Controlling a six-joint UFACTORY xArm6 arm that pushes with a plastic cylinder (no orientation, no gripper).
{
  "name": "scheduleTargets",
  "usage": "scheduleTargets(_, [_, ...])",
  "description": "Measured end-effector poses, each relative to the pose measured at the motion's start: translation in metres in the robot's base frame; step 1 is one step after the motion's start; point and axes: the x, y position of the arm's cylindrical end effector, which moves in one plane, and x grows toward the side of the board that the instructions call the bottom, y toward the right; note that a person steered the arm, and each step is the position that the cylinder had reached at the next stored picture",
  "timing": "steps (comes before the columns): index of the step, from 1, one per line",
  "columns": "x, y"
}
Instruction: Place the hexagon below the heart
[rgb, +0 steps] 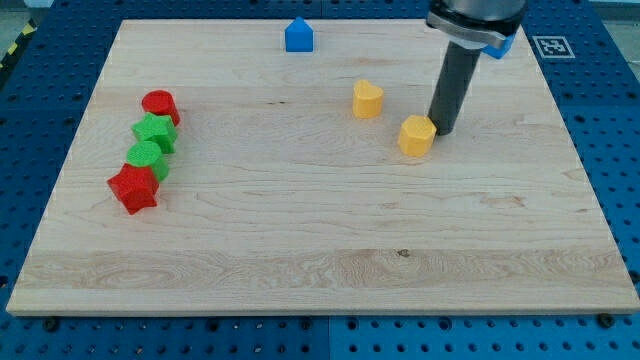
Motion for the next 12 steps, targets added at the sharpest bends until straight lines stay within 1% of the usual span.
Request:
scheduleTargets(1, [0.007, -0.014])
scheduleTargets(2, [0.030, 0.017])
scheduleTargets(3, [0.039, -0.015])
scheduleTargets(5, [0.043, -0.035])
scheduleTargets(6, [0.060, -0.042])
scheduleTargets(7, [0.031, -0.050])
scheduleTargets(8, [0.030, -0.050])
scheduleTargets(10, [0.058, -0.061])
scheduleTargets(12, [0.042, -0.062])
